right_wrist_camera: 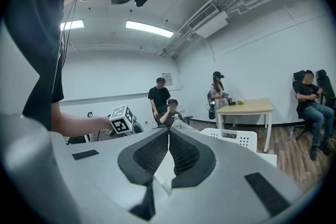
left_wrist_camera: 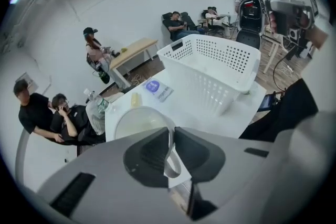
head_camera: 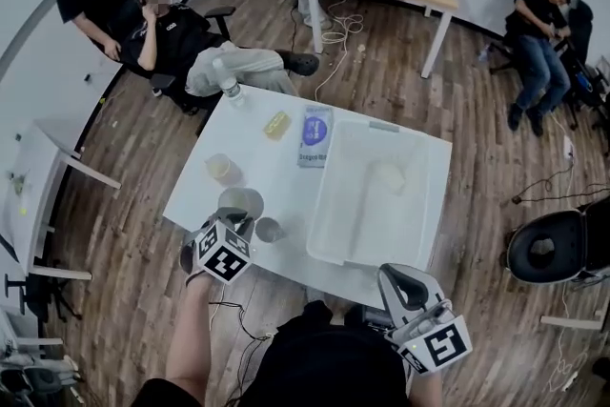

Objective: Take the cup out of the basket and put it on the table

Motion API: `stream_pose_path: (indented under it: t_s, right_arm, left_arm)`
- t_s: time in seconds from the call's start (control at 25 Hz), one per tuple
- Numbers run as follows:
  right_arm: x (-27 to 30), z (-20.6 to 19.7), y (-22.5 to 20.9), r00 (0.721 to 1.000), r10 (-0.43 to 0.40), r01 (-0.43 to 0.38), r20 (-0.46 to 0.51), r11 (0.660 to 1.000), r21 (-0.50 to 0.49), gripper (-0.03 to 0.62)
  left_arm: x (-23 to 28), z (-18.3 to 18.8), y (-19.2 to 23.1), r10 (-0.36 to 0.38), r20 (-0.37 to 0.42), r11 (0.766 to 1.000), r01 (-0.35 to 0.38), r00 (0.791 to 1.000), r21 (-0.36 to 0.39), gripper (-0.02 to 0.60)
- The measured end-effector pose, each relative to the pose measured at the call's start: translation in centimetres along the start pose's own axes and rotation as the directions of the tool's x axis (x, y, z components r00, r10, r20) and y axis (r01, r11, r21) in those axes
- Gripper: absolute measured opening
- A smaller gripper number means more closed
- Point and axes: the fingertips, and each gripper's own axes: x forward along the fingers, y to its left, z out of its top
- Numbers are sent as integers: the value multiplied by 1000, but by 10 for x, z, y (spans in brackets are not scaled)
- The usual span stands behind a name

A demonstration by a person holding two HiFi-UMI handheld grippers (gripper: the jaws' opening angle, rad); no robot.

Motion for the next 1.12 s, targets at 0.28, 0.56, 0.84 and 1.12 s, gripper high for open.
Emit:
stream_pose_path:
  t_s: [0.28, 0.56, 0.84, 1.12]
  right_arm:
    - [35, 2, 13, 998, 40, -42, -58, 999, -21, 26]
    - [53, -7, 22, 995, 35, -36, -97, 999, -14, 26]
    - [63, -10, 25, 993, 29, -30, -117, 999, -12, 26]
    - [62, -10, 25, 993, 21, -22, -114, 1000, -9, 26]
  left_arm:
    - [43, -78, 12, -25, -113, 996, 14, 993, -92, 43]
    - [86, -124, -10, -79, -196, 994, 62, 977, -94, 48]
    - [104, -133, -23, -103, -197, 993, 90, 975, -75, 57]
    - [110, -132, -22, -77, -197, 996, 69, 977, -47, 58]
